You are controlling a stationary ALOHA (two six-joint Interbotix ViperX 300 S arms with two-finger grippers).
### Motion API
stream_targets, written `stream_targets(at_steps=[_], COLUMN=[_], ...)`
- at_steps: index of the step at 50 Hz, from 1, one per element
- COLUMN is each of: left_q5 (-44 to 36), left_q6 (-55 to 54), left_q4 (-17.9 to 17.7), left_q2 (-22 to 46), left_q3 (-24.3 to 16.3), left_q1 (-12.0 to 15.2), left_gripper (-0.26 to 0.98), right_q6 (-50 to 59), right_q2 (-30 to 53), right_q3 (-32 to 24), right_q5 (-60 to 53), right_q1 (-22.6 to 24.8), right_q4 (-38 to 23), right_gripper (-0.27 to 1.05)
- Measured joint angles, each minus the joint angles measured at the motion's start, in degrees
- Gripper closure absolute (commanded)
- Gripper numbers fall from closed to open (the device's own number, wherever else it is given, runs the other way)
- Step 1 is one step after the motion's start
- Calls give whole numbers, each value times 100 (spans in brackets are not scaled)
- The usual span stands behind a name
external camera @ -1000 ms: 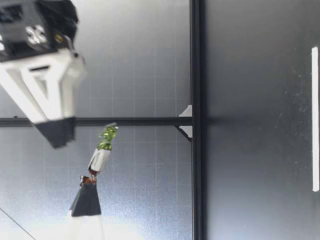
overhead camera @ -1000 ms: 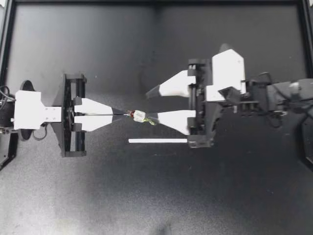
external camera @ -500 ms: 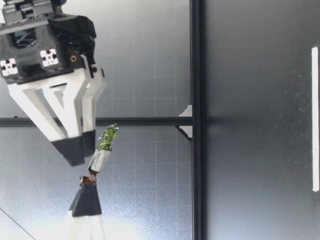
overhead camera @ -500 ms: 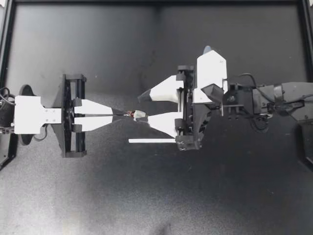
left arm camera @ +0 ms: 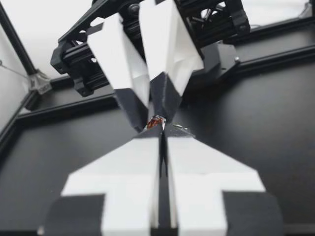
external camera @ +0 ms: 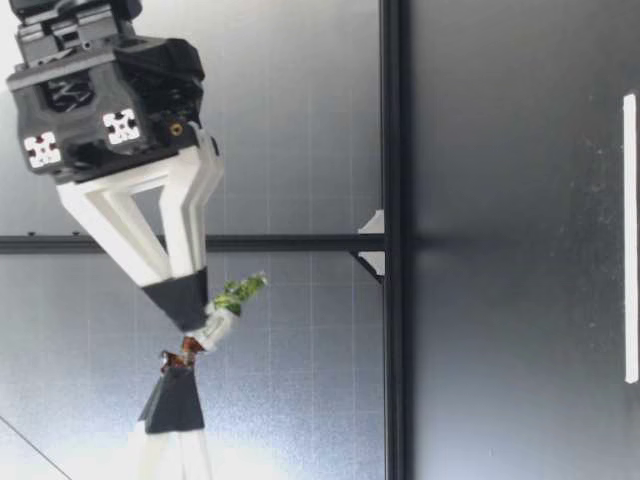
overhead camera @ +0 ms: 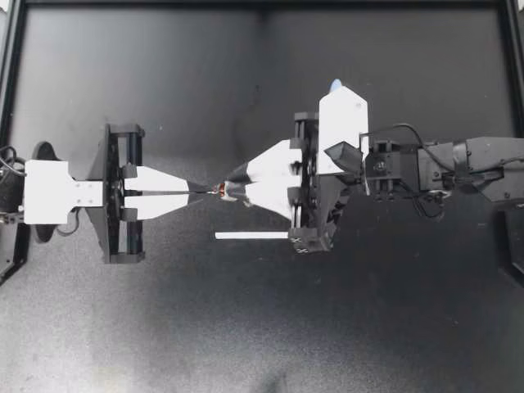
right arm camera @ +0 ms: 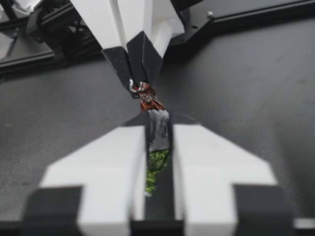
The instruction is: Pick up the candy and unwrap it.
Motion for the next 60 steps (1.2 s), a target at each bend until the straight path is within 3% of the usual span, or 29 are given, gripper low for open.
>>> stream_targets(at_steps=[11,17,23,31,40,50,60], left_q5=[79,220,290,369,501,712,967], left_q6=[-62,-79,-123,-325,-1274,-2241,-2312], left_q4=[-9,-9,-9,-141,-563,-545,-519], left_q2=[0,0,0,0,105,360,571], left_q3=[0,0,0,0,-88,-483,-721], left_q1=[0,0,0,-9,-9,-9,-9], left_gripper=[88,79,55,10,9,9,10], right_q6=[-9,-53,-158,-334,-571,-694,-721], right_q2=[-9,-35,-105,-211,-272,-272,-272], right_q3=[0,18,26,35,26,0,-26], right_q5=[53,88,185,396,677,905,932], right_q1=[35,35,35,35,35,35,35], right_q4=[0,0,0,0,0,0,0], right_gripper=[96,96,96,96,96,96,96])
